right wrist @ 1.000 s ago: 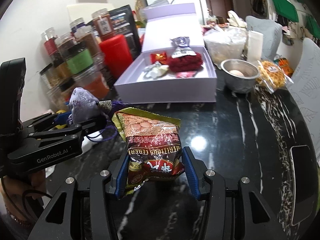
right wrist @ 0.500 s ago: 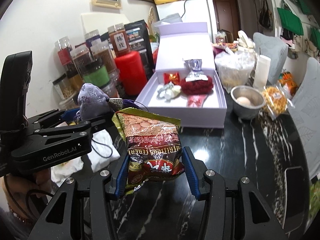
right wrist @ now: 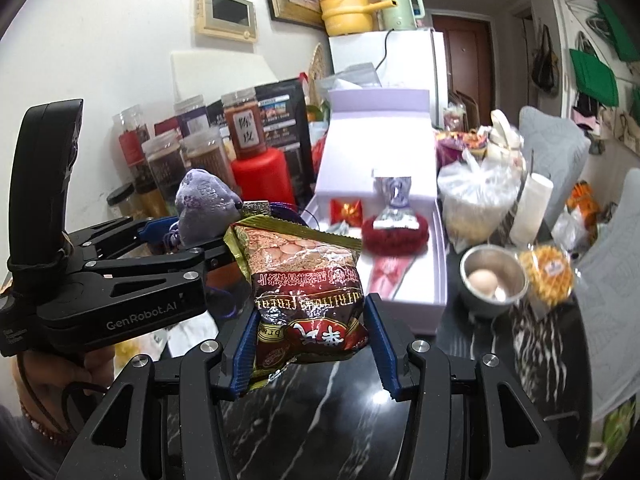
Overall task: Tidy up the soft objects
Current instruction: 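Lift the sachet and cereal bag and carry both over the gift box, then lower the sachet into the box with the left gripper while the right lowers the cereal bag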
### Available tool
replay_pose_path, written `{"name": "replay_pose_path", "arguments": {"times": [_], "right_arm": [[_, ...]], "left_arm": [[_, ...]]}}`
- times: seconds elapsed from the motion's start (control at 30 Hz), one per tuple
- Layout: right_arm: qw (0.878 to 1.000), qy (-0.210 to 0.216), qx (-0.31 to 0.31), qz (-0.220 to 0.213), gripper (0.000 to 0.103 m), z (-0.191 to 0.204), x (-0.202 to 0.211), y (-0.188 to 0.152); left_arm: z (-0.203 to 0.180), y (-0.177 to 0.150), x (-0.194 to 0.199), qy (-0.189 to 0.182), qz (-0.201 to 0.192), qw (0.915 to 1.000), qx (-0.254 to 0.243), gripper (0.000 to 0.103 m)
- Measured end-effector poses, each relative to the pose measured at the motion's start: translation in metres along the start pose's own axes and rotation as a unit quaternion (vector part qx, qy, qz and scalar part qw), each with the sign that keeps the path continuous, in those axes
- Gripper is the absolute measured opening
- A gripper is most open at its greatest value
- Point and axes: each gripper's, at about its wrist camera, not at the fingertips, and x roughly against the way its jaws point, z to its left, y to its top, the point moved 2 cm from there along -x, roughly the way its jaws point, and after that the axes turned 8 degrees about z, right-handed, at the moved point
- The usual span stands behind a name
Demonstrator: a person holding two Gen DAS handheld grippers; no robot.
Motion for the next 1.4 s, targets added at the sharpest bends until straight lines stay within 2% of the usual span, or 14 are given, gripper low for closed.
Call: {"name": "replay_pose_path", "arguments": {"times": [0.57,0.87,1.1,1.4], "right_arm": [[0.999,-0.007,0.019,-0.038,0.050,-0.030,-0.010,0.079],[0.998,-0.019,0.036,-0.046,0.050,-0.045,-0.031,0.113],[0.998,-0.018,0.041,-0.036,0.050,-0.056,-0.062,0.122],[0.999,-0.007,0.035,0.006,0.050,-0.066,-0.107,0.107]], "left_arm": [[0.005,0.079,-0.017,-0.003,-0.057,0.9983,-0.004,0.060],[0.007,0.116,-0.046,0.006,-0.063,0.9979,-0.013,0.060],[0.013,0.127,-0.076,0.008,-0.050,0.9987,-0.007,0.060],[0.018,0.110,-0.125,0.022,-0.001,0.9998,-0.005,0.060]]}}
